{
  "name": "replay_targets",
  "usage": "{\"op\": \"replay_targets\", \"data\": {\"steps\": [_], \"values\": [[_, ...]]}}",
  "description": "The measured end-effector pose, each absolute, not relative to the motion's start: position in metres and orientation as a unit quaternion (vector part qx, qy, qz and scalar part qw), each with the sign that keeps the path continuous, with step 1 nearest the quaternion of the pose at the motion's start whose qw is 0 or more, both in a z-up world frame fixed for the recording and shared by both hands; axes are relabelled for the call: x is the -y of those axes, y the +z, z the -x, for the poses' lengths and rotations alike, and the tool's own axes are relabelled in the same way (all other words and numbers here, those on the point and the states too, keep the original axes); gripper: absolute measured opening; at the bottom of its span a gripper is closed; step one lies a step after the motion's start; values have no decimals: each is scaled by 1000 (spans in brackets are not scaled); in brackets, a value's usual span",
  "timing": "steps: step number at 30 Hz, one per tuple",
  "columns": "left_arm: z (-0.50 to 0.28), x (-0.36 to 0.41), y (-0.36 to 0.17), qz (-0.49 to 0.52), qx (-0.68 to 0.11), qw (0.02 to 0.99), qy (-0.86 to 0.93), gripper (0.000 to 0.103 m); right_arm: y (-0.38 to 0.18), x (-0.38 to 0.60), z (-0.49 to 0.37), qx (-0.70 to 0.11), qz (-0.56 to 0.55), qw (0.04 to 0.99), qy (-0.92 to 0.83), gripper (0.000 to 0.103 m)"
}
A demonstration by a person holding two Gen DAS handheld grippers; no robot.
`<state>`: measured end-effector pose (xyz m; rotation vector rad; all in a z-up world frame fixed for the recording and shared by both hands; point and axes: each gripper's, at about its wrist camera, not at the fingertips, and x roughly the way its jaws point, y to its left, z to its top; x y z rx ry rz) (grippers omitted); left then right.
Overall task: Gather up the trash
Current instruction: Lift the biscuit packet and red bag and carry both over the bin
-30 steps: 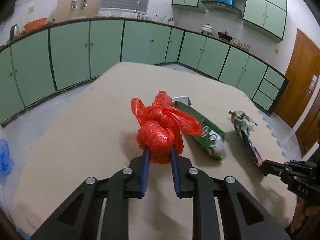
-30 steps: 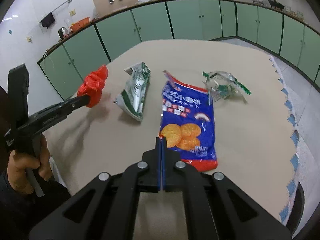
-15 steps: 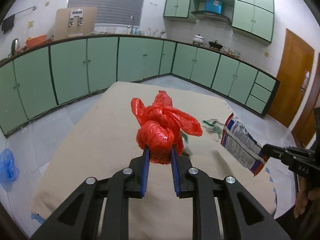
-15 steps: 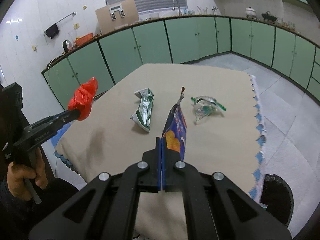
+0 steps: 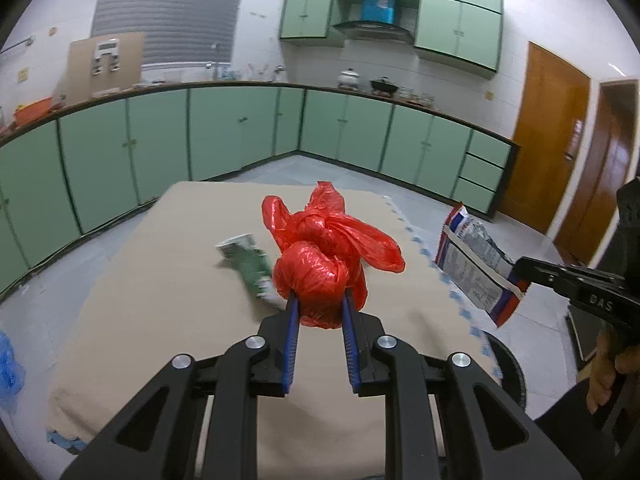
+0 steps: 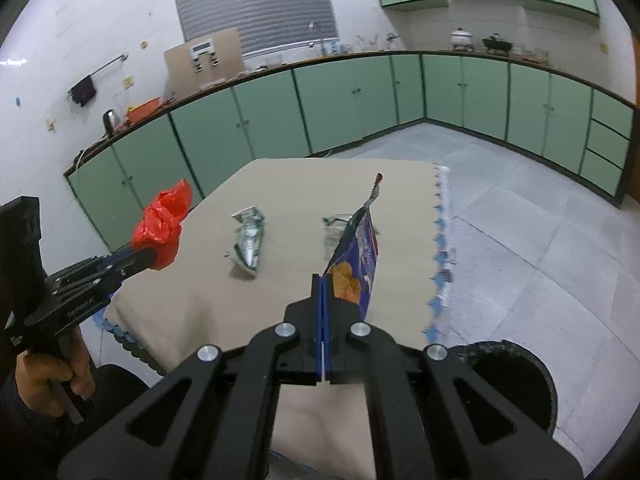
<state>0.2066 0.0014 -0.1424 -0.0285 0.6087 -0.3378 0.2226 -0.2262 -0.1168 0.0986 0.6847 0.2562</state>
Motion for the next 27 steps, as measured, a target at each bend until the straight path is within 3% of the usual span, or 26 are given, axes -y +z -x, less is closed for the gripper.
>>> {"op": "replay_targets", "data": {"steps": [12,27], "values": [[-196,104,-147,-25,-313,909,-273,20,-131,309,-179,-342,-86,935,45,0],[-185,237,-190,-87,-349,853,-378,20,-203,404,-153,-391,-150,907,-42,0]]}}
